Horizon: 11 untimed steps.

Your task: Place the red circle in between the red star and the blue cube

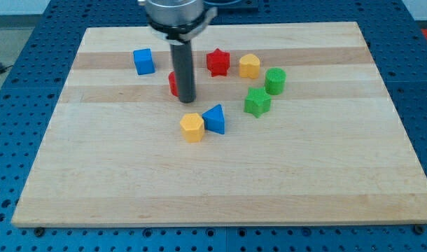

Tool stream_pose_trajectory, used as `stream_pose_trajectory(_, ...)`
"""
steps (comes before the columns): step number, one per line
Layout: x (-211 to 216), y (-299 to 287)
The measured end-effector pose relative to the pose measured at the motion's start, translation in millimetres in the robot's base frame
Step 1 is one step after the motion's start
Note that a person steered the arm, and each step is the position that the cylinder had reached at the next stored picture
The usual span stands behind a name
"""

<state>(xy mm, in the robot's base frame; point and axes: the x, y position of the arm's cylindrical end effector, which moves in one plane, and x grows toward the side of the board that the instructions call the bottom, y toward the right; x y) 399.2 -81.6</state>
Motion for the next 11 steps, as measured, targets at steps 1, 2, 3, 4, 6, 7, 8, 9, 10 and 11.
stream_pose_trajectory(1,-4.9,-17.4)
stream_pose_trajectory(2,-10.5,-14.7)
stream_pose_trajectory(3,-15.8,3.0)
stream_pose_trajectory(4,-35.2,3.8)
stream_pose_trajectory(6,-39.2,24.0)
stream_pose_trajectory(7,-37.6,50.6)
stream_pose_trajectory(8,-49.6,33.2)
stream_pose_trajectory(9,-53.3,10.3)
stream_pose_trajectory(10,-50.7,8.0)
stream_pose_trajectory(11,-23.1,-47.6)
